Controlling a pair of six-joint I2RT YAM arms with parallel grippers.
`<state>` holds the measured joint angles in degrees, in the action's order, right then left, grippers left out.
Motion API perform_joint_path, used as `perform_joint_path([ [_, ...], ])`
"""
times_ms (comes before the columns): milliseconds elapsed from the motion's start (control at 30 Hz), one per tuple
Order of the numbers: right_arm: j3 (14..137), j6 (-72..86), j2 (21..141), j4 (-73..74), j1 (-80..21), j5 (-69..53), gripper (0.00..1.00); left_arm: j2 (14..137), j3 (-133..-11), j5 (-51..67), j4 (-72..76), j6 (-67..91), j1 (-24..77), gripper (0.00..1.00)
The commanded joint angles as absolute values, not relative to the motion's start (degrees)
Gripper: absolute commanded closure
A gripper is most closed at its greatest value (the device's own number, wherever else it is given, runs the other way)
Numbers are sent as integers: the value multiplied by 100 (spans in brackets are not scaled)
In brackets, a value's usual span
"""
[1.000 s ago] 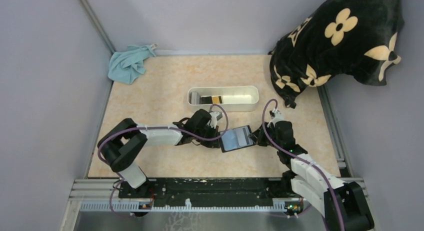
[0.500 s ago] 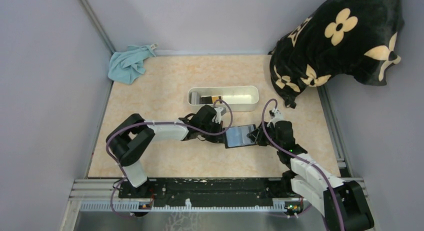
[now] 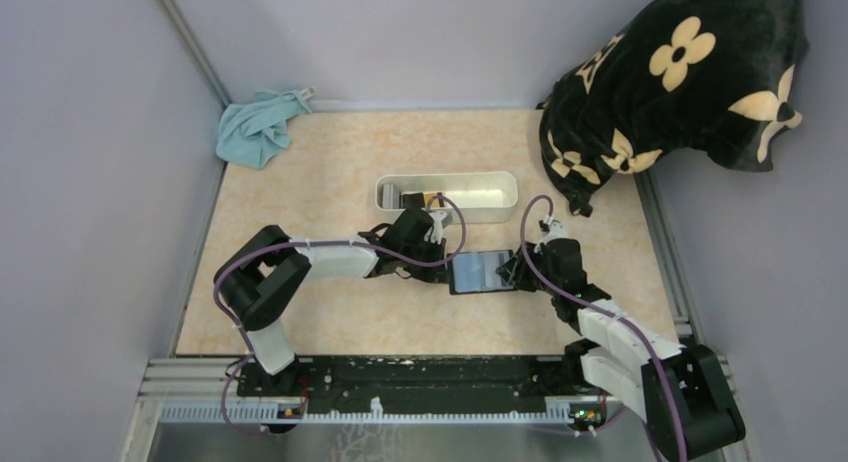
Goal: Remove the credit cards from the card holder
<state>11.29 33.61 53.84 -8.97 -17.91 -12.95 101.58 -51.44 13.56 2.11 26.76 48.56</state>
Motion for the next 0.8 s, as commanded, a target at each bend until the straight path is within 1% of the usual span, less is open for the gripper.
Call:
perform_joint_path([
  [0, 1351, 3344, 5570, -1140, -1853, -1083, 66, 10267, -5077, 1113, -301, 2470, 4794, 100],
  [433, 1272, 3295, 5451, -1021, -1823, -748, 66, 10345, -5052, 1278, -188, 2527, 4797, 100],
  [767, 1135, 3268, 5790, -1424, -1824, -1207, 64, 10342, -5036, 1332, -146, 2554, 4797, 100],
])
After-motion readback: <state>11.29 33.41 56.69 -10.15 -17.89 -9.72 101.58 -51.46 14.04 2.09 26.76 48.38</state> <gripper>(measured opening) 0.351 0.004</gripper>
